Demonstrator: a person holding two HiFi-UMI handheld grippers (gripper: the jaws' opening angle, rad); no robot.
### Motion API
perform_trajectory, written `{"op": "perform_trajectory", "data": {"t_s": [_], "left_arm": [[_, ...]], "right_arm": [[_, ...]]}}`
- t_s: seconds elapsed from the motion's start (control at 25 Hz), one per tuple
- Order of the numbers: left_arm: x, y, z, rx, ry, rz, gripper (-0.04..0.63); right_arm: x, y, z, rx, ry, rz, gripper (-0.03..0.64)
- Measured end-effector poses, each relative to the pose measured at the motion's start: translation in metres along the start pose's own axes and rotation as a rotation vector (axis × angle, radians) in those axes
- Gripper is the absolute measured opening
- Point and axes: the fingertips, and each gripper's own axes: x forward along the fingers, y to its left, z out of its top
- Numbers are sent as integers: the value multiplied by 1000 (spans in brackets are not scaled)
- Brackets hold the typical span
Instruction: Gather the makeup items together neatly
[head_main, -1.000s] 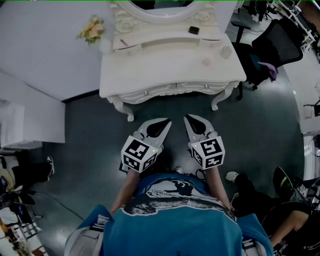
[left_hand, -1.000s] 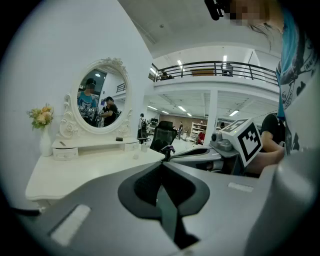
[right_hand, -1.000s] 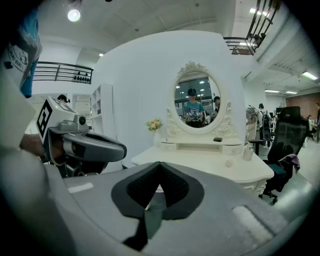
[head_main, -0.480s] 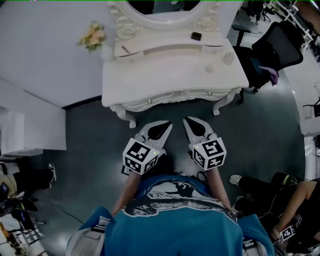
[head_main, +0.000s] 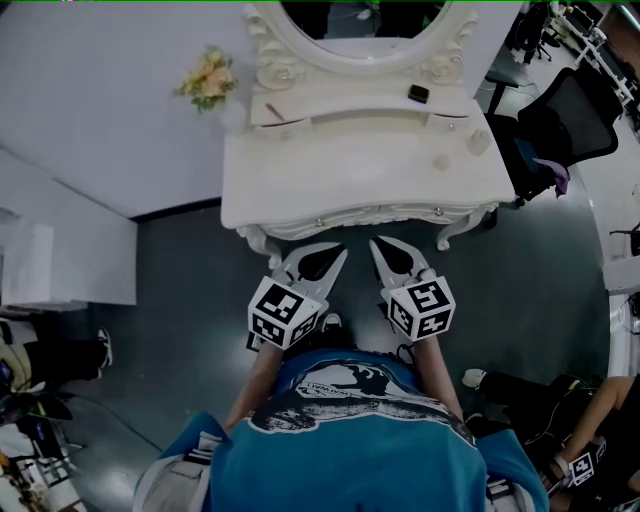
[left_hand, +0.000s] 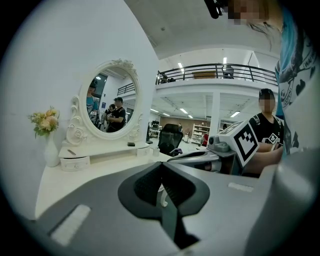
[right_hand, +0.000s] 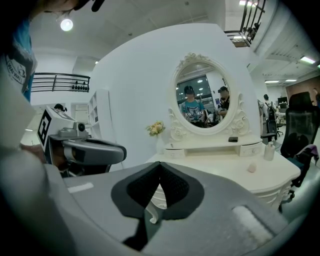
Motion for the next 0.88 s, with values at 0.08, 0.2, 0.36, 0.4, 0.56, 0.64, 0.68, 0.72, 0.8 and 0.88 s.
{"op": "perform_trajectory", "data": {"t_s": [0.08,0.2,0.36,0.4,0.56,0.64,0.68,0.72,0.8,0.88], "left_arm": [[-1,13,1,1,-2,1,11],[-3,31,-2,-2,5,-1,11],[-3,48,-7,-25,11,-9,11],[-2,49,-8,-31,11,-13,11],[8,48,-10,-43,11,-41,11],[11,49,-13,-49,18,-48,11],[13,50,-14,-54,20,-48,11],[14,51,-15,-60,22,-46,11],[15,56,-17,-75,23,-29,11],[17,64,-16,-88,22,3,11]], "right_arm": [[13,3,2,1,0,3,3],[29,7,1,6,8,-1,3],[38,10,-6,7,44,-15,3],[38,9,-7,9,50,-22,3],[35,-4,-6,19,59,-58,3],[37,-9,-9,26,70,-67,3],[38,-11,-11,28,77,-67,3],[40,-13,-12,28,85,-65,3],[45,-18,-13,25,97,-52,3],[53,-22,-11,21,104,-29,3]]}}
